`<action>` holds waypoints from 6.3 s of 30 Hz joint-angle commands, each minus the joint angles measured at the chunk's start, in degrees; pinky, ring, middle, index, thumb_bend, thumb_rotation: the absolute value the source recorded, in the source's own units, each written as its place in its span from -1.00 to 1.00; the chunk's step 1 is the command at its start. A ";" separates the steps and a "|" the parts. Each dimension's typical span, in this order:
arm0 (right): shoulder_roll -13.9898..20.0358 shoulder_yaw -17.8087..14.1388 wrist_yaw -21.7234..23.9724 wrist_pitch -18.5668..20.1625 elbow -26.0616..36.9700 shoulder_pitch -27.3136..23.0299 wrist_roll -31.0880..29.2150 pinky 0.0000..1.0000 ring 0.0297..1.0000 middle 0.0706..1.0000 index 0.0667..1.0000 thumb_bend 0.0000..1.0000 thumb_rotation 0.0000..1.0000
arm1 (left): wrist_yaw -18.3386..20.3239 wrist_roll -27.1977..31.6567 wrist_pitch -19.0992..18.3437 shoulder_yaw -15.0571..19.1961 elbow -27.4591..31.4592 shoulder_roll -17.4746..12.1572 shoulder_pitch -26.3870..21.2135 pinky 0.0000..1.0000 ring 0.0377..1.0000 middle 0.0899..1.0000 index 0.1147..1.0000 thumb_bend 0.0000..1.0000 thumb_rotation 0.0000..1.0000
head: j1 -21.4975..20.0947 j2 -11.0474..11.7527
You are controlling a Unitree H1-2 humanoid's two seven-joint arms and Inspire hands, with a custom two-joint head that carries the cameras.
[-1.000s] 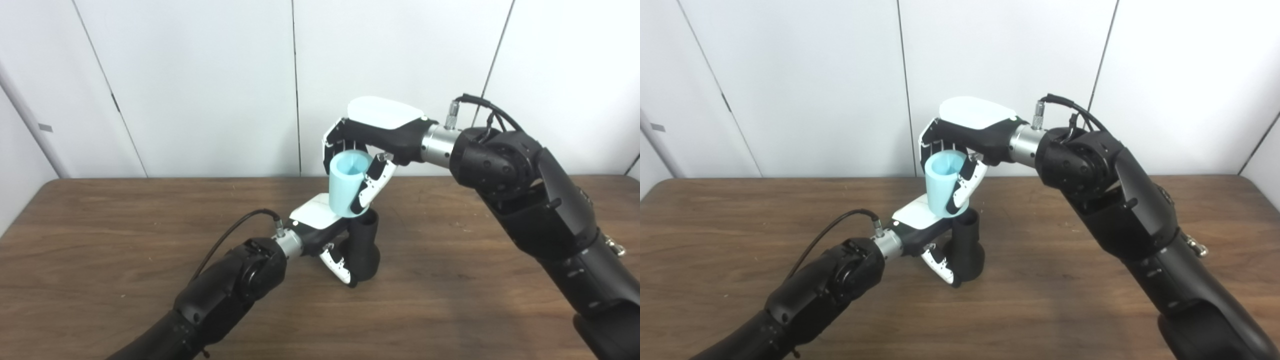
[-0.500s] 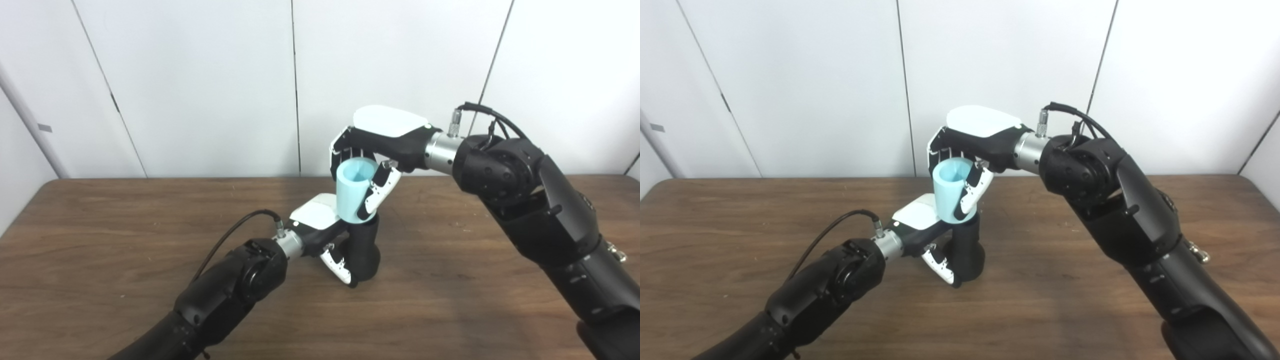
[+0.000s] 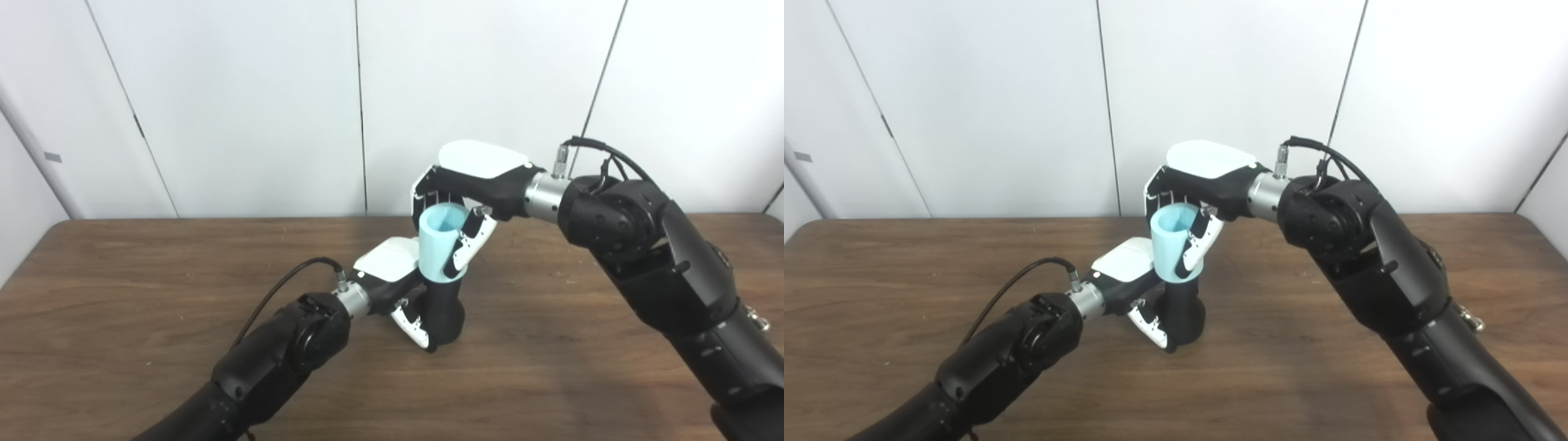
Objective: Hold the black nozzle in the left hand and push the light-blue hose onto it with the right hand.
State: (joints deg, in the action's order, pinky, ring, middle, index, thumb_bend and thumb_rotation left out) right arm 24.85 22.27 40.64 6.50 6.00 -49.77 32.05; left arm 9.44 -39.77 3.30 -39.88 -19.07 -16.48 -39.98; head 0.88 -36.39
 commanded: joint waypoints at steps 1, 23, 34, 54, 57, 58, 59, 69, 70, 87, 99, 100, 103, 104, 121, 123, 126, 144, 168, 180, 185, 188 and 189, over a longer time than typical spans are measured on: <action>1.33 -1.05 -0.10 0.27 1.45 -2.02 0.64 -0.19 -0.10 -0.13 -0.14 0.01 -1.00 | 6.87 -3.47 -0.56 -3.16 -1.83 -2.04 3.84 1.00 0.25 -0.15 -0.16 0.05 -1.00 | 0.02 -0.13; 2.85 -1.92 -0.06 -0.71 0.88 -1.38 0.10 -0.21 -0.14 -0.13 -0.10 0.01 -1.00 | 7.67 -3.87 -1.09 -2.64 -0.64 -3.12 4.23 1.00 0.25 -0.17 -0.14 0.05 -1.00 | -0.77 -1.22; 4.25 -2.28 0.23 -0.19 2.13 -0.24 -0.15 -0.22 -0.12 -0.13 -0.11 0.01 -1.00 | 7.36 -3.49 0.25 -2.28 -1.28 -3.45 4.19 1.00 0.24 -0.17 -0.14 0.05 -1.00 | -1.22 -2.07; 3.70 -1.77 2.12 1.52 3.93 -1.12 -0.08 -0.17 -0.13 -0.14 -0.11 0.01 -1.00 | 7.08 -3.82 0.34 -2.16 -1.43 -3.38 4.17 1.00 0.26 -0.12 -0.17 0.05 -1.00 | -1.45 -2.72; 2.89 -2.16 1.55 1.92 3.73 -2.11 -0.37 -0.21 -0.13 -0.14 -0.10 0.01 -1.00 | 6.98 -3.58 0.68 -2.10 -1.72 -3.33 4.17 1.00 0.25 -0.13 -0.16 0.05 -1.00 | -1.59 -2.74; 2.60 -2.36 1.40 2.23 3.63 -2.36 -0.52 -0.21 -0.13 -0.14 -0.10 0.01 -1.00 | 6.92 -3.62 0.73 -2.10 -1.85 -3.29 4.14 1.00 0.24 -0.14 -0.16 0.05 -1.00 | -1.54 -2.72; 2.31 -2.61 1.23 2.50 3.55 -2.55 -0.74 -0.21 -0.13 -0.14 -0.10 0.01 -1.00 | 6.92 -3.73 0.70 -2.12 -1.90 -3.26 4.13 1.00 0.24 -0.14 -0.15 0.05 -1.00 | -1.54 -2.72; 1.86 -3.24 0.90 1.48 3.03 -4.22 -1.28 -0.25 -0.10 -0.09 -0.12 0.01 -1.00 | 7.21 -3.59 0.86 -1.97 -1.79 -3.35 4.13 1.00 0.24 -0.15 -0.15 0.05 -1.00 | -1.67 -2.81; 1.91 -3.22 0.94 1.53 3.10 -4.27 -1.21 -0.25 -0.10 -0.09 -0.12 0.01 -1.00 | 7.25 -3.61 0.84 -2.00 -1.71 -3.33 4.20 1.00 0.24 -0.15 -0.15 0.05 -1.00 | -1.73 -2.85; 3.26 -2.07 2.06 1.73 3.53 -2.54 0.65 -0.18 -0.13 -0.12 -0.12 0.01 -1.00 | 7.54 -3.49 1.11 -1.70 -1.31 -3.65 4.08 1.00 0.20 -0.17 -0.13 0.05 -1.00 | -2.08 -3.34; 2.96 -1.23 2.99 1.50 3.77 -1.01 1.20 -0.21 -0.16 -0.13 -0.09 0.01 -1.00 | 8.01 -4.18 0.13 -1.61 -0.07 -3.61 4.06 1.00 0.23 -0.15 -0.15 0.05 -1.00 | -1.77 -3.58; 2.78 -1.24 2.94 1.56 3.65 -0.84 1.05 -0.21 -0.16 -0.13 -0.08 0.01 -1.00 | 8.01 -4.16 0.10 -1.58 -0.02 -3.59 4.06 1.00 0.23 -0.15 -0.15 0.05 -1.00 | -1.70 -3.66; 1.55 -0.99 2.61 2.43 3.22 -0.01 0.89 -0.22 -0.16 -0.14 -0.08 0.01 -1.00 | 8.03 -4.30 -0.29 -1.57 0.28 -3.56 4.14 1.00 0.23 -0.15 -0.15 0.05 -1.00 | -1.62 -3.87; 1.14 -0.87 2.48 2.72 3.23 0.20 1.03 -0.22 -0.16 -0.13 -0.08 0.01 -1.00 | 7.98 -4.30 -0.33 -1.56 0.32 -3.54 4.16 1.00 0.24 -0.15 -0.15 0.05 -1.00 | -1.51 -3.98; -2.51 -0.42 0.55 3.95 2.63 0.63 1.04 -0.25 -0.17 -0.14 -0.06 0.01 -1.00 | 8.14 -3.22 -0.09 -0.96 -0.18 -3.07 4.57 1.00 0.23 -0.14 -0.16 0.05 -1.00 | -1.60 -4.39; -2.62 -0.47 0.56 4.19 2.67 0.60 1.02 -0.25 -0.17 -0.14 -0.06 0.01 -1.00 | 8.10 -3.06 0.04 -0.85 -0.21 -3.10 4.58 1.00 0.23 -0.14 -0.16 0.05 -1.00 | -1.73 -4.44; -2.58 -0.44 0.54 4.11 2.66 0.85 1.01 -0.25 -0.15 -0.14 -0.07 0.01 -1.00 | 8.04 -2.58 0.10 -0.48 -0.31 -3.15 4.67 1.00 0.22 -0.14 -0.16 0.05 -1.00 | -1.80 -4.51; 0.63 -0.34 1.29 1.34 3.51 3.06 0.17 -0.21 -0.16 -0.14 -0.08 0.01 -1.00 | 8.01 1.02 -1.34 3.40 -0.61 -3.20 5.66 1.00 0.31 -0.07 -0.20 0.05 -1.00 | -1.97 -4.88; 0.25 -0.53 0.38 2.63 2.78 5.11 -0.07 -0.23 -0.13 -0.13 -0.08 0.01 -1.00 | 7.03 4.94 -4.01 11.17 -2.25 -1.57 7.78 1.00 0.17 -0.14 -0.15 0.05 -1.00 | -2.21 -5.52; 0.27 1.37 -0.54 0.73 2.21 6.30 1.32 -0.17 -0.18 -0.17 -0.05 0.01 -1.00 | 6.01 6.02 -3.79 12.10 -2.47 -1.31 7.95 1.00 0.18 -0.15 -0.15 0.05 -1.00 | -2.14 -5.65; 0.13 2.12 -0.79 0.50 1.77 6.77 1.39 -0.19 -0.17 -0.17 -0.06 0.01 -1.00 | 6.13 5.79 -3.83 11.93 -2.21 -1.30 7.99 1.00 0.18 -0.15 -0.15 0.05 -1.00 | -2.02 -5.92; 0.13 2.46 -0.88 0.37 1.56 6.91 1.32 -0.22 -0.16 -0.16 -0.06 0.01 -1.00 | 6.24 5.71 -3.83 11.88 -1.98 -1.39 8.02 1.00 0.18 -0.15 -0.15 0.05 -1.00 | -2.02 -5.92; 0.10 2.68 -0.85 0.17 1.31 7.01 1.21 -0.22 -0.16 -0.16 -0.06 0.01 -1.00 | 6.25 5.70 -3.71 11.81 -2.01 -1.39 8.00 1.00 0.18 -0.15 -0.15 0.05 -1.00 | -1.91 -6.03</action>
State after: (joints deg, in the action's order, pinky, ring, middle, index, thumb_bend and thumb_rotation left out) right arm 23.44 23.47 37.76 8.17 8.10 -44.00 33.24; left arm 13.46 -31.71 3.43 -28.19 -18.17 -15.23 -33.81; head -1.05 -42.28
